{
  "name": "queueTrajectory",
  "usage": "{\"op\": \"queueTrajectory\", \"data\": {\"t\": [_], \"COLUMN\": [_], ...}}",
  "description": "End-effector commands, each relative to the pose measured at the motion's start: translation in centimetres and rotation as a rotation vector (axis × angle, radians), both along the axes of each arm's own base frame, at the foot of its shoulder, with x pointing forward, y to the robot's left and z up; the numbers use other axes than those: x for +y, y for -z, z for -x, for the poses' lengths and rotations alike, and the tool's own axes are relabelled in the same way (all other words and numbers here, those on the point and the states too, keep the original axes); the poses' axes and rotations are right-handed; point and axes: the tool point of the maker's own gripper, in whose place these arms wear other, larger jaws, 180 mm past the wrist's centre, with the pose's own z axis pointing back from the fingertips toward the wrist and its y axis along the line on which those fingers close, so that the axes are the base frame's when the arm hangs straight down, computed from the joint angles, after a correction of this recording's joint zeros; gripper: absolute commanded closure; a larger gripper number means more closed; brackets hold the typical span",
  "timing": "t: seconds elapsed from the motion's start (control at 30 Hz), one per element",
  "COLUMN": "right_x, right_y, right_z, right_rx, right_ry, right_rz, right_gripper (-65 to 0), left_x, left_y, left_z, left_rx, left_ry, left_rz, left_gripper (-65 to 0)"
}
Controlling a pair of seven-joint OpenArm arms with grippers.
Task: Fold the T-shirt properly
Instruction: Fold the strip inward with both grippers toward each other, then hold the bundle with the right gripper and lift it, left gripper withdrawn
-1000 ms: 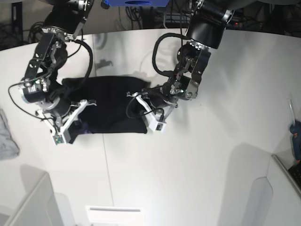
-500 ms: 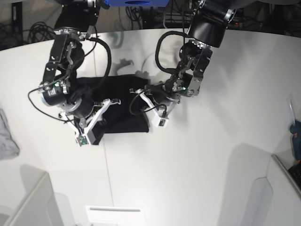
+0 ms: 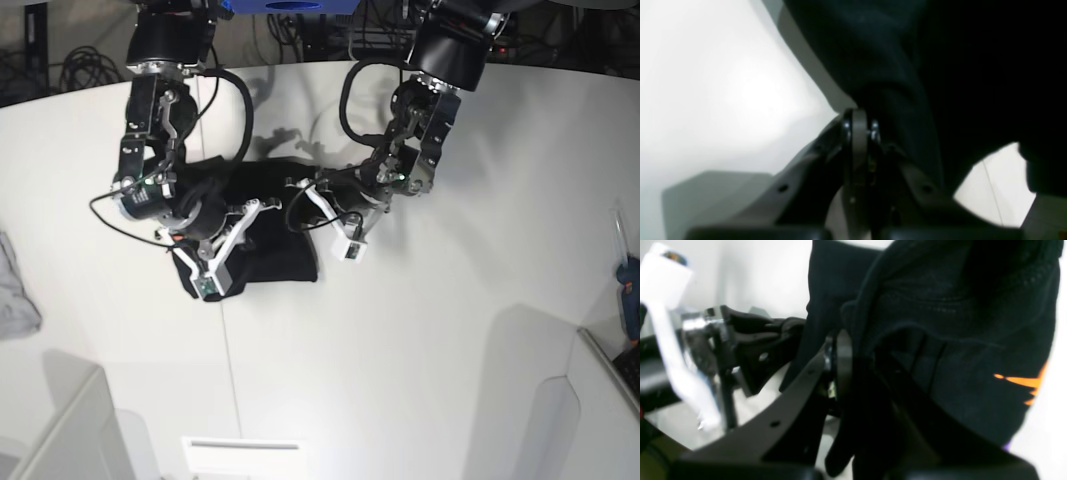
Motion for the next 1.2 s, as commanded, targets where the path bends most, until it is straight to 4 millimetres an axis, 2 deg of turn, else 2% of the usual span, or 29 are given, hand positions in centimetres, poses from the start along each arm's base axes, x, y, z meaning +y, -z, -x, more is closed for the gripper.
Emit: {"op": "queueTrajectory", "data": {"t": [0.0, 0.17, 0.4, 0.57, 0.73, 0.9, 1.0, 1.17], "right_x": [0.3, 0.5, 0.8, 1.3, 1.8, 1.9, 2.1, 3.9], "right_y": [-0.9, -0.4, -2.2, -2.3, -2.4, -2.5, -1.8, -1.1], "right_z": [-0.8, -0.6, -0.8, -0.7, -0.7, -0.9, -1.2, -0.6], "right_rx": [-0.046, -0.039, -0.091, -0.083, -0.083, -0.086, -0.065, -0.042], "right_ry": [0.002, 0.006, 0.007, 0.002, 0.003, 0.003, -0.003, -0.062], "right_rz": [-0.025, -0.034, -0.043, -0.055, -0.073, -0.074, -0.077, -0.077], "right_gripper": [0.0, 0.0, 0.0, 0.0, 0.0, 0.0, 0.0, 0.0], "left_x": [-0.1, 1.3, 3.2, 3.9, 3.7, 3.8, 3.8, 3.8], "left_y": [-1.1, -1.1, -0.4, -1.0, -1.5, -1.0, -1.0, -1.0], "left_z": [-0.6, 0.8, 3.3, 4.4, 5.0, 5.6, 5.6, 5.6], "left_rx": [-0.031, -0.037, -0.023, -0.041, -0.048, -0.032, -0.032, -0.032], "left_ry": [0.003, 0.0, 0.01, 0.022, 0.028, 0.028, 0.028, 0.028], "left_rz": [0.004, -0.013, -0.048, -0.06, -0.051, -0.054, -0.054, -0.054], "left_gripper": [0.0, 0.0, 0.0, 0.0, 0.0, 0.0, 0.0, 0.0]}}
